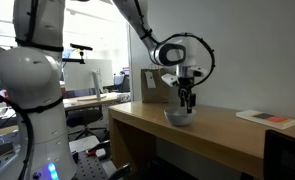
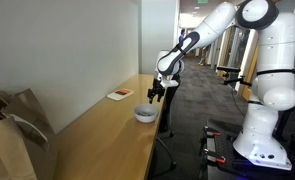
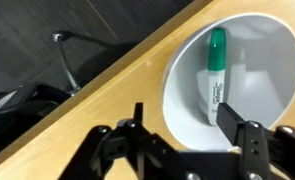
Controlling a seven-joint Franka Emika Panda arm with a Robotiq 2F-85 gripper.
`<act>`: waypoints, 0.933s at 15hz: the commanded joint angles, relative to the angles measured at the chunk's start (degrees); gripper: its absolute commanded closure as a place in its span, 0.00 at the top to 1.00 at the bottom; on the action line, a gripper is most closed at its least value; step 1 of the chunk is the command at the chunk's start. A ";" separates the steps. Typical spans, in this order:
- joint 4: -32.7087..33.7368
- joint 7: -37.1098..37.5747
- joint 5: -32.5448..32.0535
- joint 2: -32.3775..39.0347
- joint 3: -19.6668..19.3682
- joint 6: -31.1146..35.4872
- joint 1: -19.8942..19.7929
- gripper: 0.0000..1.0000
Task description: Pick up the marker, put it in the cup, and move the cup slightly backward
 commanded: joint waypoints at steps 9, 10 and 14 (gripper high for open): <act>3.11 11.98 -21.94 -10.60 5.61 -16.60 7.56 1.00; 3.46 11.80 -22.71 -10.83 5.91 -17.98 7.63 1.00; 3.52 10.70 -23.02 -11.20 6.12 -19.42 7.57 1.00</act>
